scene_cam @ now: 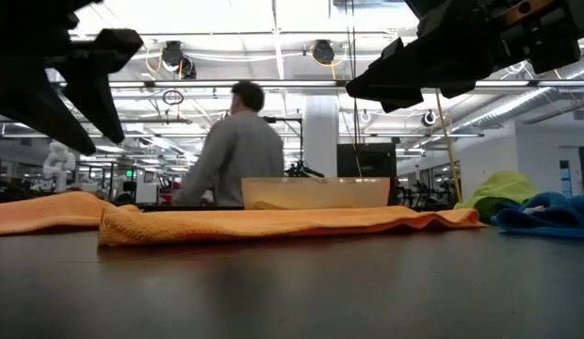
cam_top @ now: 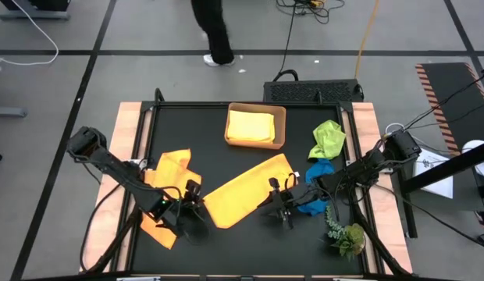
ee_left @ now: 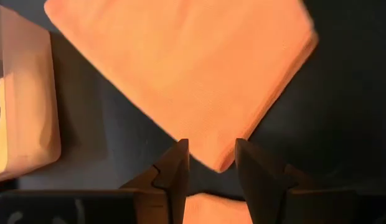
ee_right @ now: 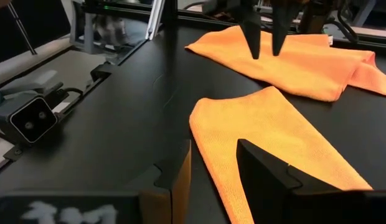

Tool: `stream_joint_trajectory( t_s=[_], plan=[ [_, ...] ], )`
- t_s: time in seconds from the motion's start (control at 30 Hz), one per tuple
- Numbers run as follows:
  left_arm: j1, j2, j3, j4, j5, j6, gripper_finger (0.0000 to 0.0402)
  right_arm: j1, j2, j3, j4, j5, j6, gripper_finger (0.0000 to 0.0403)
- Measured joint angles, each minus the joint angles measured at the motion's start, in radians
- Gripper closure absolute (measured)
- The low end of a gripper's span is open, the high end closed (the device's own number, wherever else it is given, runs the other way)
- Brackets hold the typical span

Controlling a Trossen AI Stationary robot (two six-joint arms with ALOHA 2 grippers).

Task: Fold microfiber towels
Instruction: Fold the right orange towel

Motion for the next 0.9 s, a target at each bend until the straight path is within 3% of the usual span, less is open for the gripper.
stream_joint_trajectory(
  t_s=[0.37, 0.67, 0.9],
  plan=[
    [0.037, 0.074, -0.098, 0.097, 0.071, -0.019, 0.0268, 0.000, 0.000, 0.000, -0.003, -0.001, 0.000, 0.0282],
    [0.046, 0.153, -0.097, 0.112, 0.052, -0.003, 0.0268, -0.005, 0.000, 0.000, -0.010, -0.001, 0.000, 0.0282],
    [0.047, 0.144, -0.097, 0.111, 0.047, -0.050, 0.0268, -0.005, 0.000, 0.000, -0.011, -0.001, 0.000, 0.0282]
  ],
)
